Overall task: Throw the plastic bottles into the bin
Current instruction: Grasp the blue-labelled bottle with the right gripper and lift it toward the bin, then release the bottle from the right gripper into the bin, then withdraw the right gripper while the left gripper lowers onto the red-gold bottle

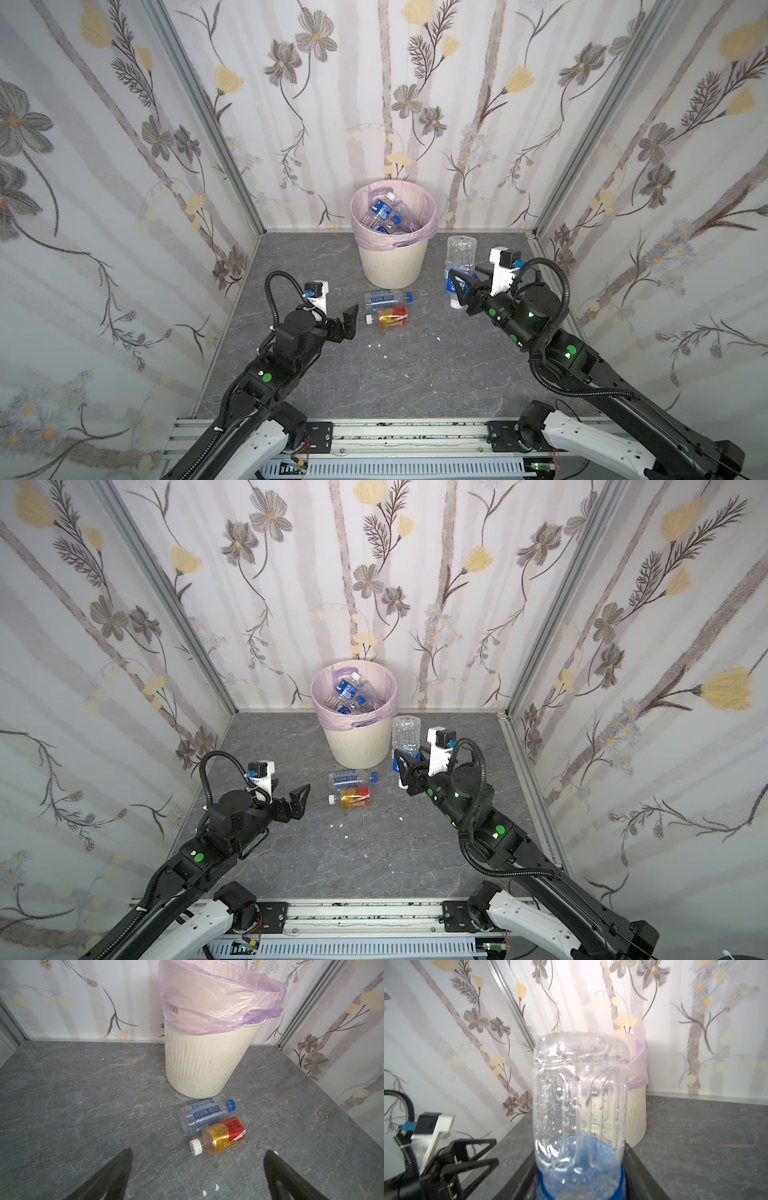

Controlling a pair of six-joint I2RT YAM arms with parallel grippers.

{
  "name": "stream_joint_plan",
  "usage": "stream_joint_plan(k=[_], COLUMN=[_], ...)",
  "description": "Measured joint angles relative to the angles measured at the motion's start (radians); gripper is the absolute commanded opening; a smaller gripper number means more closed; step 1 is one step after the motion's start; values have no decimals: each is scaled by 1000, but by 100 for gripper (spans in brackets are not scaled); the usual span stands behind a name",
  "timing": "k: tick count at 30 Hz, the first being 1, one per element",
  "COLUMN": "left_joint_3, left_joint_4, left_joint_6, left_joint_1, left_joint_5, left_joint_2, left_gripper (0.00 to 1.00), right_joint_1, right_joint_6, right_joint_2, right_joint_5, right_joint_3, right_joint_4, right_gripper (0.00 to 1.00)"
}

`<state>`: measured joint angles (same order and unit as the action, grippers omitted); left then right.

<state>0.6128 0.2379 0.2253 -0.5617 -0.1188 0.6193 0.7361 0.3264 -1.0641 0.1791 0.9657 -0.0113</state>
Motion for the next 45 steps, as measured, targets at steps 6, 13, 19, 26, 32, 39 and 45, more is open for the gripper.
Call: stream_joint_plan(k=[6, 13, 19, 26, 32, 39, 45], left_joint_3=[10, 32, 51, 91, 127, 157, 198], left_joint_4=[2, 14, 19, 27, 28, 36, 88], left_joint_6=[-9, -9, -44, -94, -142, -261, -391], left_joint_1=[0, 0, 0, 0, 0, -3, -23], left_joint_5=[31, 77, 128, 154, 202, 313, 415], left_joint_2=[12, 12, 14, 119, 195, 264, 387], left_gripper=[100, 100, 100, 100, 98, 97, 99], right_joint_1=[-161, -224, -220, -229, -236, -251, -272], right_joint_6=[-32, -53, -86, -119, -134, -119, -73], right_joint_2=[-470, -1048, -808, -490, -306, -119, -5], right_joint_5=[-166, -306, -361, -356, -329, -291, -277], right_joint_3=[557, 1301, 918, 534, 291, 28, -167], right_joint_4=[28, 306, 306, 172, 127, 91, 86], right_gripper=[73, 86, 89, 89, 89, 90, 90])
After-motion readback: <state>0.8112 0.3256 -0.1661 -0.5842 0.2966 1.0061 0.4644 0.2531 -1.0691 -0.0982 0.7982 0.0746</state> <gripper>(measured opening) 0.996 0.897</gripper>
